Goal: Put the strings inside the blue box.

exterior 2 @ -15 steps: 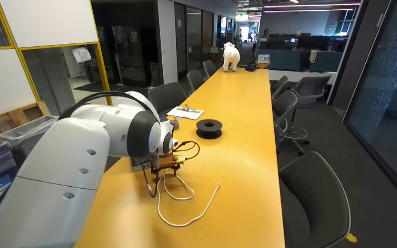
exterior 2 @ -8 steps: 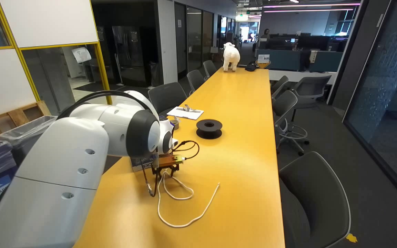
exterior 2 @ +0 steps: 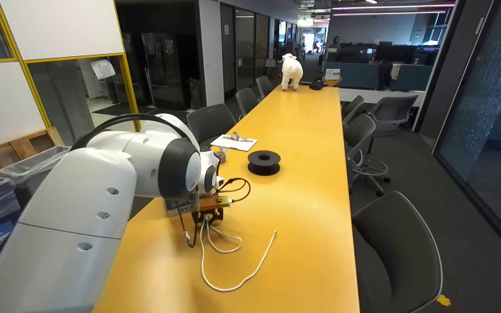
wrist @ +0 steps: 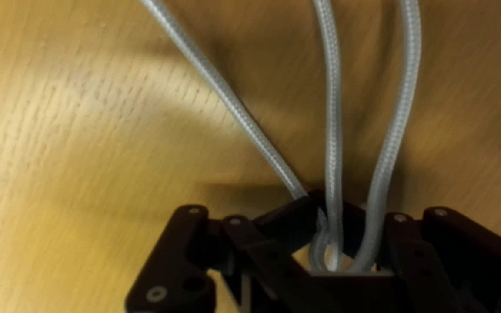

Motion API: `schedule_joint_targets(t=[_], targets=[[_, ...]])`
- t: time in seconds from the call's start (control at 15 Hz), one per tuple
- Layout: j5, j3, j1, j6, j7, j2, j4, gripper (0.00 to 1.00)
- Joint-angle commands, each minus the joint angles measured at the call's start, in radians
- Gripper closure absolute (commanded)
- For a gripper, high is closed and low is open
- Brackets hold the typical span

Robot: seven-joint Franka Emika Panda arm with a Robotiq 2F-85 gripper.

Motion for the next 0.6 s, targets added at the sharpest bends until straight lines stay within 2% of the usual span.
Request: schedule_joint_targets(t=[0.0, 0.2, 0.53], targets=[[0.01, -0.01, -0.005, -0.056, -0.001, -0.004, 0.017, 0.98], [0.023, -0.014, -0.026, -0.107, -0.004, -0.031, 0.033, 0.92], [0.034, -0.034, -0.055, -0.274, 0.009, -0.105, 0.088, 0.94]])
